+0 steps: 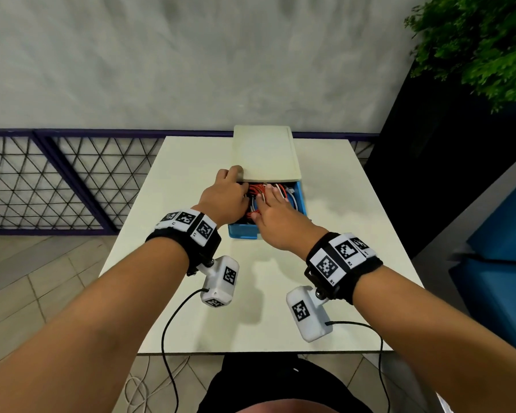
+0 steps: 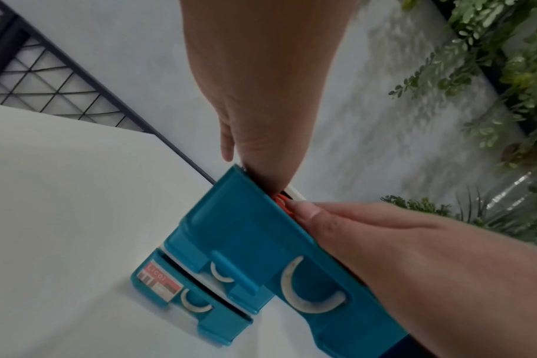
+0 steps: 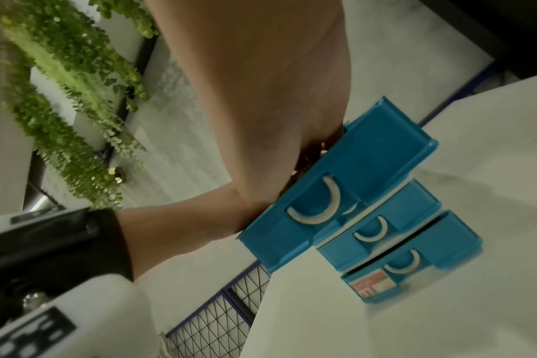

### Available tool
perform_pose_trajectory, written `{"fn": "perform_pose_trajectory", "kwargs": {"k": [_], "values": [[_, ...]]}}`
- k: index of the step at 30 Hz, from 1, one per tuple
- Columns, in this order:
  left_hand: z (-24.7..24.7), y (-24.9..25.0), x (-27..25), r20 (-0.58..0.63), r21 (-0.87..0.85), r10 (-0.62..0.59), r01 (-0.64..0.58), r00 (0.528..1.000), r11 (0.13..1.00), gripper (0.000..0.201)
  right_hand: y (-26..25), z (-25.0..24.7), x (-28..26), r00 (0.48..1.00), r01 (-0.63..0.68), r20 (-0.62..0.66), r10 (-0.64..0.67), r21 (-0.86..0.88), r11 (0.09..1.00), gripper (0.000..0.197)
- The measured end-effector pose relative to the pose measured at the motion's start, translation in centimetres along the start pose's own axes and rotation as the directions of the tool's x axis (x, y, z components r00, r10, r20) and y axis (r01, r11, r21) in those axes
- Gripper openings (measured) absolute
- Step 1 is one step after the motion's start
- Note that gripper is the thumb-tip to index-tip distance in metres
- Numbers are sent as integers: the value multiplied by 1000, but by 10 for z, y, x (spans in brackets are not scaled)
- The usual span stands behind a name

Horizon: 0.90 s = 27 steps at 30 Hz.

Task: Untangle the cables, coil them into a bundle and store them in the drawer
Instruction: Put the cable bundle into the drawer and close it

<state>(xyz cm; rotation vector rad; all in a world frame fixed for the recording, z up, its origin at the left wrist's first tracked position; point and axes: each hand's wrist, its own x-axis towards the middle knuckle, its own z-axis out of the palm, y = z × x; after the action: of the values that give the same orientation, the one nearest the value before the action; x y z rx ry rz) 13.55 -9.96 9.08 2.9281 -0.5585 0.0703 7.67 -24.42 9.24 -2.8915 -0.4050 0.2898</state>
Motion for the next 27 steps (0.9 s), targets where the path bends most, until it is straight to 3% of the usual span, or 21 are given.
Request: {"fn": "perform_pose_trajectory", "kwargs": {"k": [7, 10, 12, 14, 16, 22, 27], "values": [[-9, -9, -10, -29, -208, 128, -131, 991, 969, 29, -9, 2, 18, 990, -116, 73, 122, -85, 990, 58], [-22, -15, -11, 20, -351, 86, -73, 996, 934, 41, -10, 0, 19, 991, -117, 57, 119, -39, 992, 57], [-29, -17, -9, 65, -390, 74, -43, 995, 920, 47, -4, -6, 16, 998, -64, -19, 66, 75, 995, 48], [-32, -18, -5, 93, -362, 60, -23, 994, 932, 51, 3, -13, 6, 989, 29, -149, -12, 115, 993, 36], [-35, -16, -2, 118, -314, 57, -17, 991, 949, 58, 7, -17, -7, 978, 103, -192, -88, 72, 992, 33], [-49, -16, -5, 407, -279, 103, 16, 908, 960, 108, 8, -9, -19, 987, 159, -41, -157, 63, 985, 42], [-56, -6, -8, 402, -176, 102, -33, 910, 984, 108, 7, -7, -4, 988, 151, -8, -151, 22, 988, 44]]}}
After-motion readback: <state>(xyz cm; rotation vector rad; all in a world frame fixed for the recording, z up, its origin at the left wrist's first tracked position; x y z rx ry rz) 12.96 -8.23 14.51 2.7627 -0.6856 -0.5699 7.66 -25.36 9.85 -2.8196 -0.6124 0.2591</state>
